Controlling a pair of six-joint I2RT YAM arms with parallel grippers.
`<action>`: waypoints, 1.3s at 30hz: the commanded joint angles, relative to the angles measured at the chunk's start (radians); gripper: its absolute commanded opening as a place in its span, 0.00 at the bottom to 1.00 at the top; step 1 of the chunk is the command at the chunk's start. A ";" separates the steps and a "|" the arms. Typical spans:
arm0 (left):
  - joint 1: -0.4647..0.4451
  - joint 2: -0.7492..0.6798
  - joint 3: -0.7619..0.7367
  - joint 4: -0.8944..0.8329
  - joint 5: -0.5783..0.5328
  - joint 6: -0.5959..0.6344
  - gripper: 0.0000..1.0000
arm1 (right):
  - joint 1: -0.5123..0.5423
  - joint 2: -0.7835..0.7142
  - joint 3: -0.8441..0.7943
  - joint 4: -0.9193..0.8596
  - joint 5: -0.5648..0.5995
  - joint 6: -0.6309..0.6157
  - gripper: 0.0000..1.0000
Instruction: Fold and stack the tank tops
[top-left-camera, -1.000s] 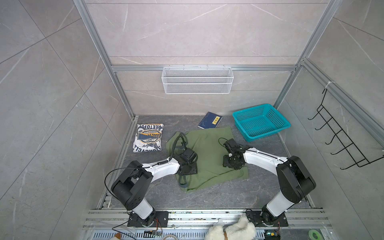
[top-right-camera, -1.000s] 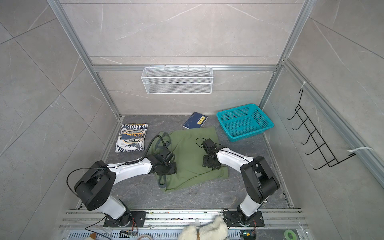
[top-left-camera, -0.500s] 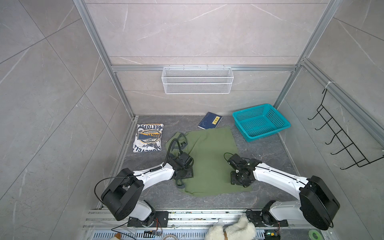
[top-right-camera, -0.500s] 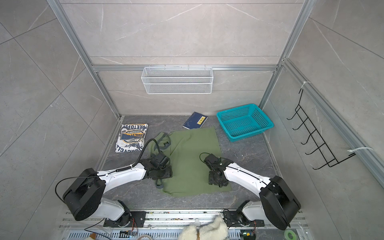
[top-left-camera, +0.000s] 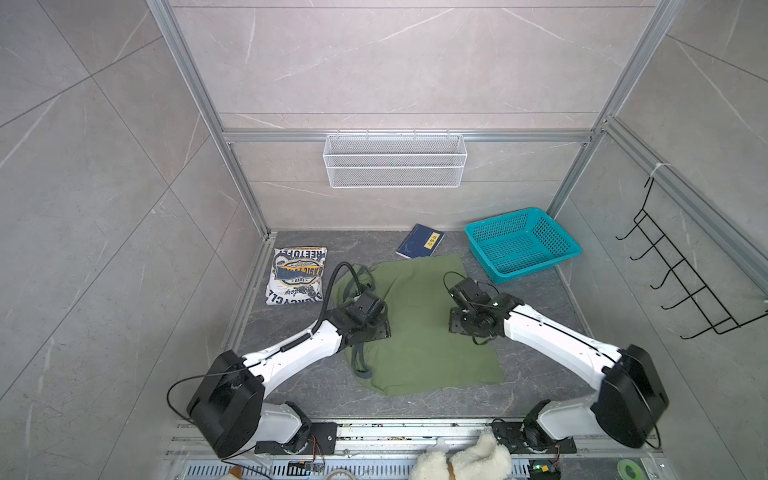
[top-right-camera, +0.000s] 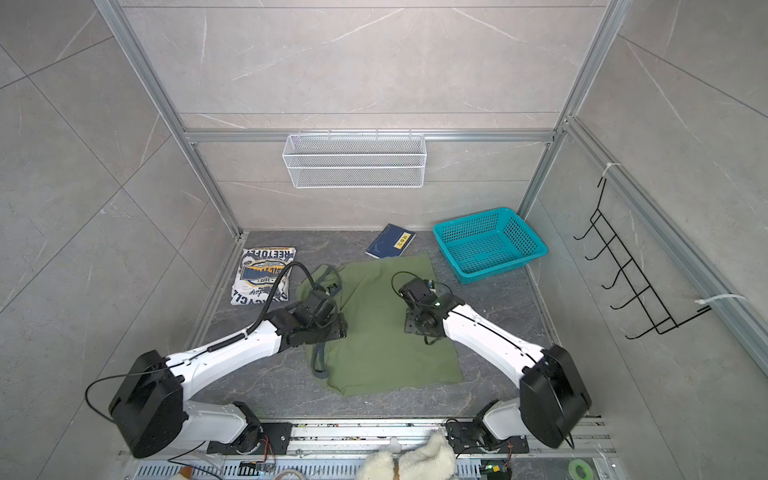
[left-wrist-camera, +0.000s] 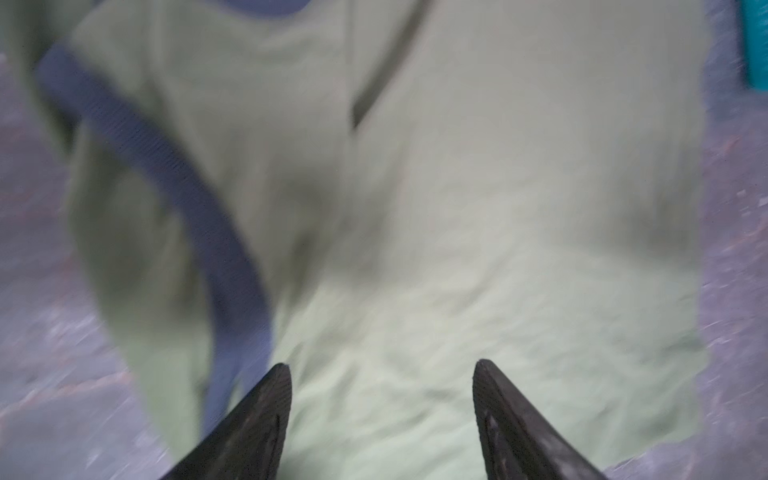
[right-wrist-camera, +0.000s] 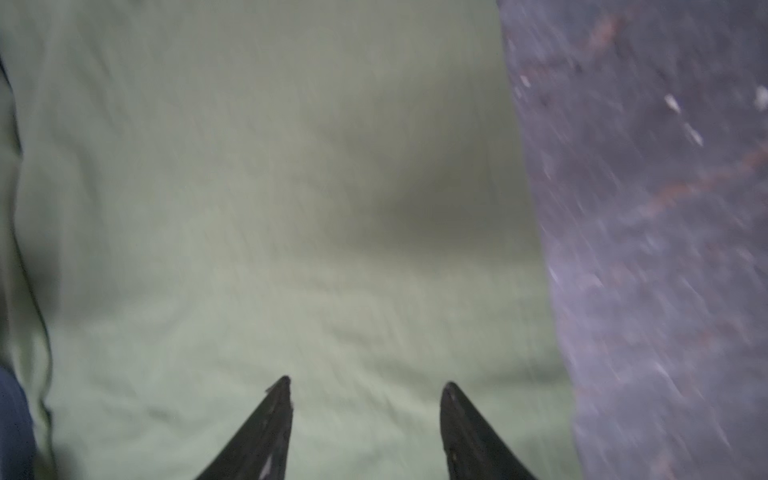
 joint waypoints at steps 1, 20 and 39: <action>-0.001 0.109 0.070 0.034 0.029 0.035 0.72 | -0.057 0.144 0.051 0.095 -0.082 -0.028 0.60; -0.114 0.245 0.005 0.092 0.073 -0.015 0.72 | -0.184 0.048 -0.332 0.193 -0.112 0.135 0.58; 0.128 0.125 0.240 -0.266 -0.219 0.110 0.78 | -0.313 -0.227 -0.363 0.142 -0.142 0.063 0.58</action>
